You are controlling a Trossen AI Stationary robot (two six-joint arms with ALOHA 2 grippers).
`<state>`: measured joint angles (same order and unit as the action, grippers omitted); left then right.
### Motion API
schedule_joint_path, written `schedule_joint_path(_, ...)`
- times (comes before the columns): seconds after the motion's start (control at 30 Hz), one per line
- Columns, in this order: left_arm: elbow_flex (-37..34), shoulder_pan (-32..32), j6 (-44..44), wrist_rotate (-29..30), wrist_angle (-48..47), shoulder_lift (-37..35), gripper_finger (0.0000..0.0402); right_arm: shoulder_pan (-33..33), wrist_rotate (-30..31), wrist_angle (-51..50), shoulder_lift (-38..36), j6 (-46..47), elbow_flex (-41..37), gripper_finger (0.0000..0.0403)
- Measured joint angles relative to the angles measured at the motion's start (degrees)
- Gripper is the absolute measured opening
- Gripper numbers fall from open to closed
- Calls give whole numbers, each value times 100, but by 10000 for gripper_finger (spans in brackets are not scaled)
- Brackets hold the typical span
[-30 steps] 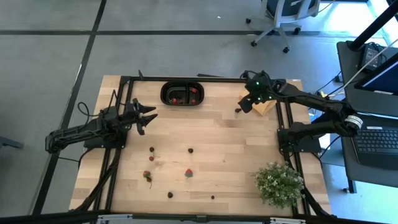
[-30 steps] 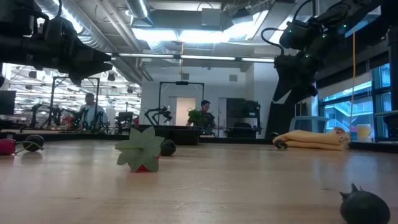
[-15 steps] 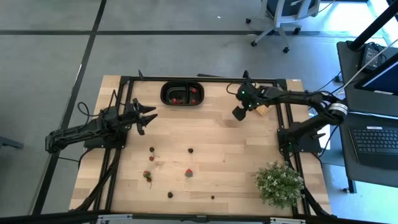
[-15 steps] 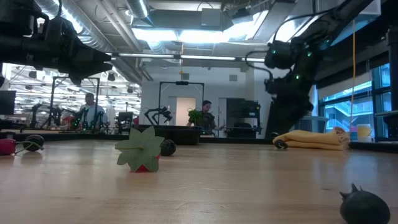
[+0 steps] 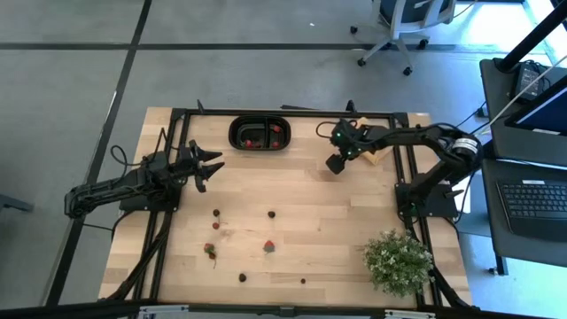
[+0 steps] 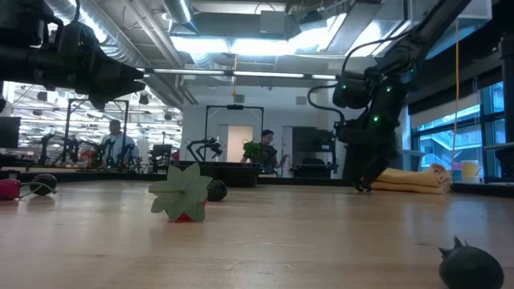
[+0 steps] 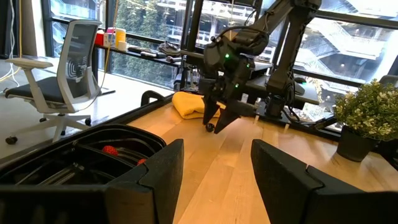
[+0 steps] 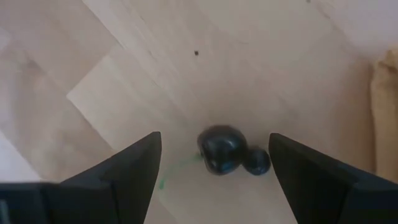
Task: Pick and placing Produce into tupperware
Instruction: Put the top black cherry into the black bin
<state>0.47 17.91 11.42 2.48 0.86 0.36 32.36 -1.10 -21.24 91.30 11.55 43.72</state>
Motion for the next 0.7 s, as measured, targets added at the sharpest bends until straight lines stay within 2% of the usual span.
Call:
schedule_joint_path(0.3, -1, 0, 0, 0, 0, 0, 182, 0, 61, 44, 283, -24, 26, 287)
schedule_joint_path(0.7, 0, 0, 0, 2, 0, 0, 182, 13, 104, -4, 301, -26, 53, 185)
